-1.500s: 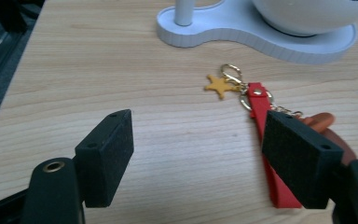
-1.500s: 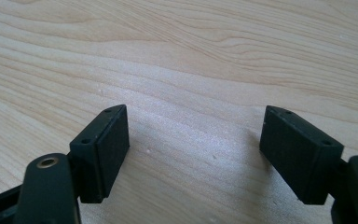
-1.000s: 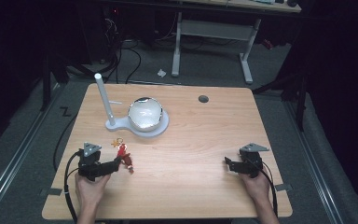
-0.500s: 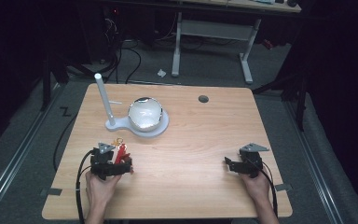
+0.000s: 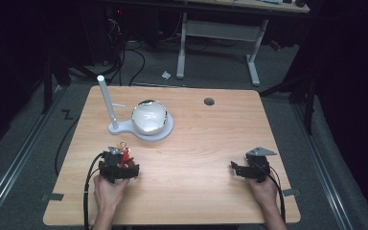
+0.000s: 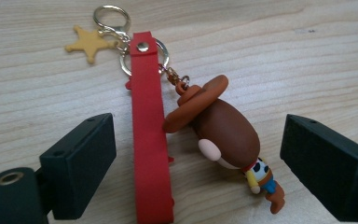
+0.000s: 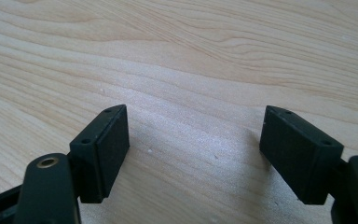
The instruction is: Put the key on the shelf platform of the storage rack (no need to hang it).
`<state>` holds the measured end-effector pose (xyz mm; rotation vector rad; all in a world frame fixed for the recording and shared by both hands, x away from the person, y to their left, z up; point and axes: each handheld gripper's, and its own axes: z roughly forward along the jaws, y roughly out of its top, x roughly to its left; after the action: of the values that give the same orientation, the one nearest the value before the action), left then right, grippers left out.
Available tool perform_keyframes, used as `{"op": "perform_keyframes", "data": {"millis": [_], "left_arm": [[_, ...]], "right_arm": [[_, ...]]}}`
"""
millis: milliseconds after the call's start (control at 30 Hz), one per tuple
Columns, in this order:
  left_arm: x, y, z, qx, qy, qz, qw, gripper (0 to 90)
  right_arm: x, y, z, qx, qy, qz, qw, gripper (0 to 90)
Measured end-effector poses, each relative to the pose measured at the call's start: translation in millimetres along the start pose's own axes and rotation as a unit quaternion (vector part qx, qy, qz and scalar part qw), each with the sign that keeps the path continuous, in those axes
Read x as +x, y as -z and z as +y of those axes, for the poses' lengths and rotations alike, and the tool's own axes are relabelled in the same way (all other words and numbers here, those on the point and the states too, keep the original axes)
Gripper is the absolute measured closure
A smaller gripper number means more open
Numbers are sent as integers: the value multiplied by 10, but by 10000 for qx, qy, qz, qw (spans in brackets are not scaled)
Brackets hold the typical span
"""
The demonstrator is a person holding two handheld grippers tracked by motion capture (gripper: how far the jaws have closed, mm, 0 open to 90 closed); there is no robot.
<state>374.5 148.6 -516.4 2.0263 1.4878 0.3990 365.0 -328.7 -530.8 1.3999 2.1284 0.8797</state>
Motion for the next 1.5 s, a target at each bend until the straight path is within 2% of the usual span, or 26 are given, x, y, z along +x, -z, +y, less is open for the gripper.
{"op": "perform_keyframes", "data": {"millis": [100,233,333,400,533,567,600,633,767,867,900,1000,1133,1200,1333,1500], "left_arm": [[-31,-37,7,63,-32,31,10000,118],[-53,-74,8,66,-55,191,9998,156],[-59,-67,9,38,-60,221,9997,203],[-51,-53,8,21,-72,270,9996,276],[-53,-49,0,13,-149,298,9994,308],[-58,-39,-2,-17,-183,293,9994,322],[-58,-28,-5,-51,-203,242,9995,427],[-57,-24,-5,-39,-214,230,9995,486],[-42,-1,-6,-62,-242,198,9995,539],[0,37,0,-150,-163,55,9997,602],[13,36,2,-136,-127,-3,9998,604],[4,40,3,-128,-211,22,9997,607],[-25,63,21,-170,-457,125,9987,611],[-28,88,42,-200,-511,117,9984,613],[-28,178,87,-242,-510,46,9984,614],[-19,320,139,-423,-540,-54,9976,615]], "right_arm": [[0,0,0,1,-2,0,10000,240],[0,0,0,0,0,0,10000,240],[0,0,0,-1,0,0,10000,240],[0,0,0,0,-1,1,10000,240],[0,0,0,-2,5,2,10000,240],[0,0,0,-2,8,3,10000,240],[0,0,0,-1,9,5,10000,240],[1,0,0,-2,10,7,10000,240],[1,0,0,-1,9,8,10000,240],[1,0,0,0,9,8,10000,240],[1,0,0,0,8,8,10000,240],[1,0,0,-1,10,8,10000,240],[0,0,0,-1,9,8,10000,240],[0,0,0,-1,11,9,10000,240],[-1,1,0,-2,3,13,10000,240],[2,0,1,-2,19,25,10000,241]]}}
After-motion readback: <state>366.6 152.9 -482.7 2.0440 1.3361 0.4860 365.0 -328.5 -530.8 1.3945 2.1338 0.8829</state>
